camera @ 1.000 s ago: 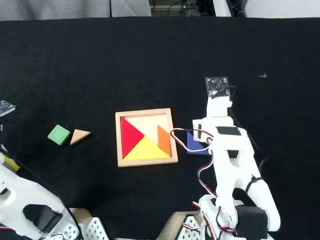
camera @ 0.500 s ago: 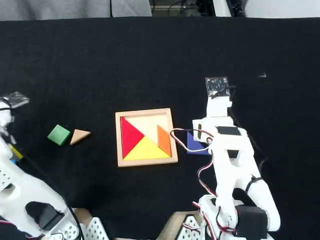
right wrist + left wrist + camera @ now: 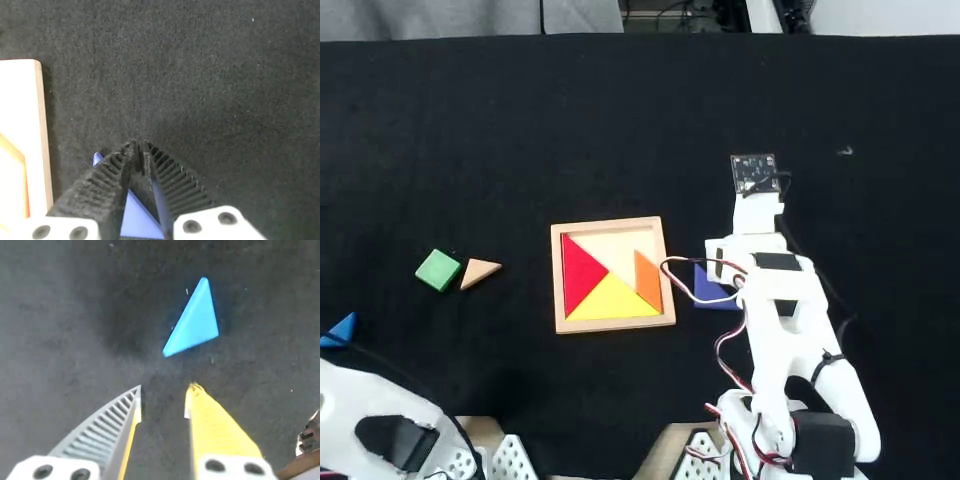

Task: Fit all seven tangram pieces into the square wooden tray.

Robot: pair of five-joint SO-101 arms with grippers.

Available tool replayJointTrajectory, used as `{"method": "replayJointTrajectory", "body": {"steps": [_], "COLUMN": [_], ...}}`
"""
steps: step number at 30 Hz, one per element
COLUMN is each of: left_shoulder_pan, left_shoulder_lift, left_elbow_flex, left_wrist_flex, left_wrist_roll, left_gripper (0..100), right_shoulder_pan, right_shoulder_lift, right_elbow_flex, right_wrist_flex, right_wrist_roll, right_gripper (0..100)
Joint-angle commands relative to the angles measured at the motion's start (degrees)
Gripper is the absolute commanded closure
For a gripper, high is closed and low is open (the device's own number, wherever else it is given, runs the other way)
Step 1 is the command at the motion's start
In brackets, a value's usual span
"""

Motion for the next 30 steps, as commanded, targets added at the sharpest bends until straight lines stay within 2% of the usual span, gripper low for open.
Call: {"method": "replayJointTrajectory", "body": {"steps": [1, 10, 21, 26, 30], "left_shoulder_pan": [0.22, 5.32, 9.63, 14.46, 18.68], "left_shoulder_lift": [2.02, 3.78, 3.08, 3.16, 3.08], "left_elbow_flex": [0.13, 1.54, 6.81, 7.34, 7.34], "left_wrist_flex": [-2.20, -7.30, -7.21, -5.98, -5.98], "left_wrist_roll": [-30.24, -22.07, -21.45, -15.30, -9.85], "left_gripper": [81, 80, 80, 87, 87], "right_shoulder_pan": [0.62, 0.62, 0.62, 0.62, 0.62], "right_shoulder_lift": [-0.13, -0.13, -0.13, -0.13, -0.13], "right_elbow_flex": [-0.13, -0.13, -0.13, -0.13, -0.13], "right_wrist_flex": [-0.88, -0.88, -0.88, -0.88, -0.88], "right_wrist_roll": [0.00, 0.00, 0.00, 0.00, 0.00], "right_gripper": [98.6, 98.6, 98.6, 98.6, 98.6]}}
